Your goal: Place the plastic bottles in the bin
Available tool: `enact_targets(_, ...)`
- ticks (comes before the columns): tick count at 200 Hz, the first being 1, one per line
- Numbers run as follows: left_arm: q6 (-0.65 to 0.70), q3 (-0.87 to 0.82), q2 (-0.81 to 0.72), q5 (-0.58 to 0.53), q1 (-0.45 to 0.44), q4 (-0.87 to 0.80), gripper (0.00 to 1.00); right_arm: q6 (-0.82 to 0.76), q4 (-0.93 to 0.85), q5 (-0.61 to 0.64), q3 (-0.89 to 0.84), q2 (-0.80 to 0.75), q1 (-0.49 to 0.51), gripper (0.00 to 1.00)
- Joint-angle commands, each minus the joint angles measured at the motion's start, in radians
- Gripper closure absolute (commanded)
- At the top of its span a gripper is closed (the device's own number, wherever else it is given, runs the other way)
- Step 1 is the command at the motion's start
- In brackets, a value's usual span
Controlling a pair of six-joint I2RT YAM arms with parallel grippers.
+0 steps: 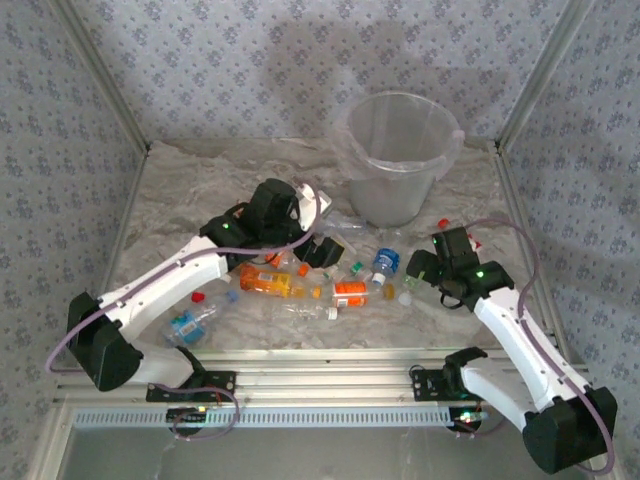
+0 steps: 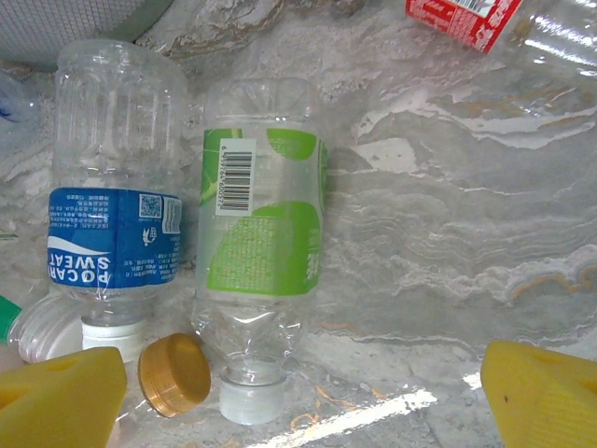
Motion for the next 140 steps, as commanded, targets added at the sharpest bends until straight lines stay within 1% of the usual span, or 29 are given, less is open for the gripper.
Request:
enact_targets(1, 0.005, 0.011, -0.037, -0.014, -0.006, 0.008, 0.00, 0.005, -0.001, -0.005, 0.013, 0.038, 0.005, 0.02)
enact_targets(10, -0.001, 0.009, -0.037, -0.007, -0.009, 0.009, 0.00, 0.003, 0.012, -0.008, 0.017, 0.058, 0.006, 0.06)
enact_targets(54, 0.008, 0.013, -0.029, -0.038, -0.025, -0.004, 0.00, 0.002, 0.081, -0.024, 0.024, 0.181, 0.006, 0.14)
enact_targets(91, 0.012, 0.012, -0.024, -0.051, -0.027, -0.005, 0.00, -0.006, 0.119, -0.055, 0.042, 0.270, 0.005, 0.15)
enact_targets(140, 0.009, 0.018, -0.012, -0.050, -0.027, -0.011, 0.00, -0.016, 0.165, -0.059, 0.066, 0.357, -0.007, 0.17)
